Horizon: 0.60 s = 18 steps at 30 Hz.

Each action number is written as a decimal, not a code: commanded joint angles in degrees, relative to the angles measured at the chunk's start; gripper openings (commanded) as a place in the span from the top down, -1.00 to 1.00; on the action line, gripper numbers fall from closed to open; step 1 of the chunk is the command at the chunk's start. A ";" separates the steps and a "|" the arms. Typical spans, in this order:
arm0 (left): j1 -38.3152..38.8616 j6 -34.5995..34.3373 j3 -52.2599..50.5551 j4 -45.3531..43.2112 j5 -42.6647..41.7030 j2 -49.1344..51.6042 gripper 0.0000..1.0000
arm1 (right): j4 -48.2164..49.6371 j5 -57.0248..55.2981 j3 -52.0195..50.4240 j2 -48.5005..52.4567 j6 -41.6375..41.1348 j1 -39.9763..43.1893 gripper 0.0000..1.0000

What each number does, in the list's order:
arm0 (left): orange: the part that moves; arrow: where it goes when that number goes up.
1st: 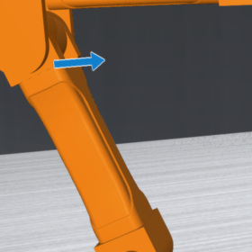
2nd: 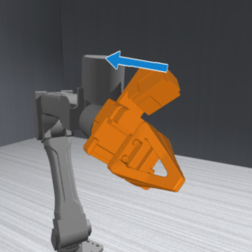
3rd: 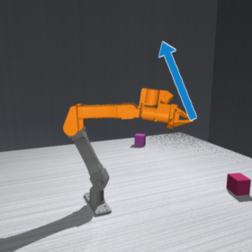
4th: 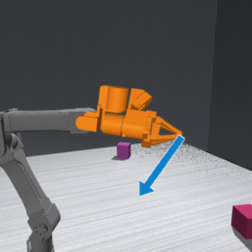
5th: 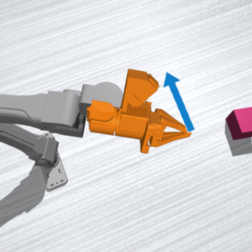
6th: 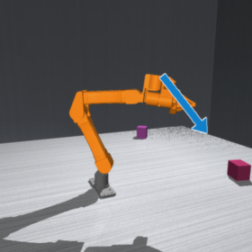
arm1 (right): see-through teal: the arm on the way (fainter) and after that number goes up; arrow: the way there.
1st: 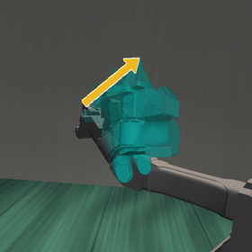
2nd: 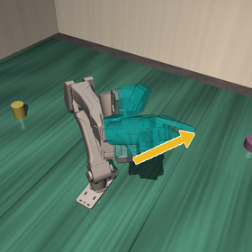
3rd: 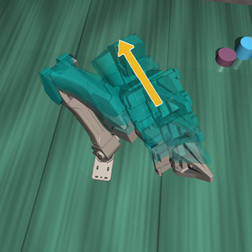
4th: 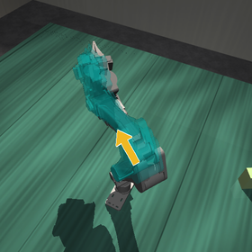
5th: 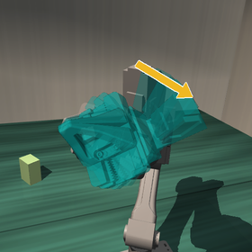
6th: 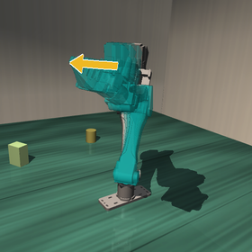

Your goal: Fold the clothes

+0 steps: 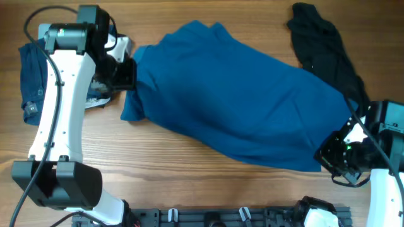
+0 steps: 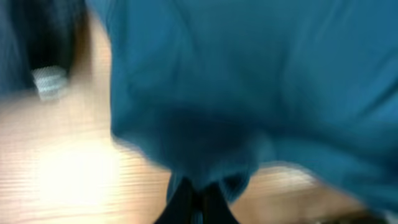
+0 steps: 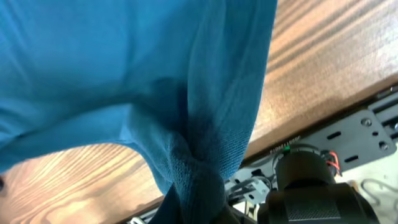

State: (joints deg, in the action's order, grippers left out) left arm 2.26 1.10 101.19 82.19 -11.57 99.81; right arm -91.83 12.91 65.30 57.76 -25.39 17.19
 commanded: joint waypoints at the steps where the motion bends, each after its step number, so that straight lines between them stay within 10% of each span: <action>1: 0.15 -0.57 0.22 -10.29 -1.73 -0.37 0.92 | 2.60 -3.10 -2.95 -0.39 -4.07 0.04 0.91; 18: 2.99 -0.07 0.20 -30.18 -0.72 13.66 0.92 | 21.70 -10.01 -14.73 2.99 -14.82 2.67 0.90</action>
State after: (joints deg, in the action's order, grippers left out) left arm 5.41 0.95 101.19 52.97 -12.53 110.45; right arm -73.95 5.39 52.51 59.79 -36.95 17.67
